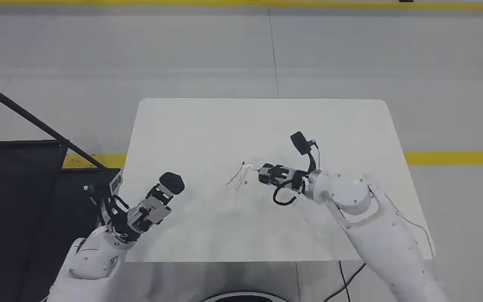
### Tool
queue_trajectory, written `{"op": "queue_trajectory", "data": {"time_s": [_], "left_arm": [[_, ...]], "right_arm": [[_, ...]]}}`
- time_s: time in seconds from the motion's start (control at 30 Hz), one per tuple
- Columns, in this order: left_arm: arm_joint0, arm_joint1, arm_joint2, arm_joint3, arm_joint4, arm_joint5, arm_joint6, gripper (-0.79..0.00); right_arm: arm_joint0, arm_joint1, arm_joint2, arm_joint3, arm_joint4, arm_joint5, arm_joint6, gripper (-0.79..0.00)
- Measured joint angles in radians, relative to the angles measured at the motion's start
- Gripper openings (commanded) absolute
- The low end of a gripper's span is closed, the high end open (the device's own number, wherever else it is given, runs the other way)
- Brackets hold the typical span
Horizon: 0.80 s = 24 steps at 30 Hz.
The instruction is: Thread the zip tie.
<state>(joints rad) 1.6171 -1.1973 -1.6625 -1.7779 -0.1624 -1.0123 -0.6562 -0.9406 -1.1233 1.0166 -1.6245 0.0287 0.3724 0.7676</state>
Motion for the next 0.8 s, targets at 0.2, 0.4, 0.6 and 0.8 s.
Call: {"op": "queue_trajectory", "data": {"time_s": [0.2,0.4,0.6,0.8], "left_arm": [[0.000,0.000,0.000,0.000,0.000,0.000,0.000,0.000],[0.000,0.000,0.000,0.000,0.000,0.000,0.000,0.000],[0.000,0.000,0.000,0.000,0.000,0.000,0.000,0.000],[0.000,0.000,0.000,0.000,0.000,0.000,0.000,0.000]], "right_arm": [[0.009,0.002,-0.009,-0.005,-0.074,0.028,-0.017,-0.785],[0.007,0.002,-0.008,-0.005,-0.068,0.027,-0.017,-0.785],[0.006,-0.007,-0.018,0.018,-0.029,0.080,-0.036,-0.785],[0.043,-0.020,-0.050,0.057,-0.025,0.159,-0.038,-0.785]]}}
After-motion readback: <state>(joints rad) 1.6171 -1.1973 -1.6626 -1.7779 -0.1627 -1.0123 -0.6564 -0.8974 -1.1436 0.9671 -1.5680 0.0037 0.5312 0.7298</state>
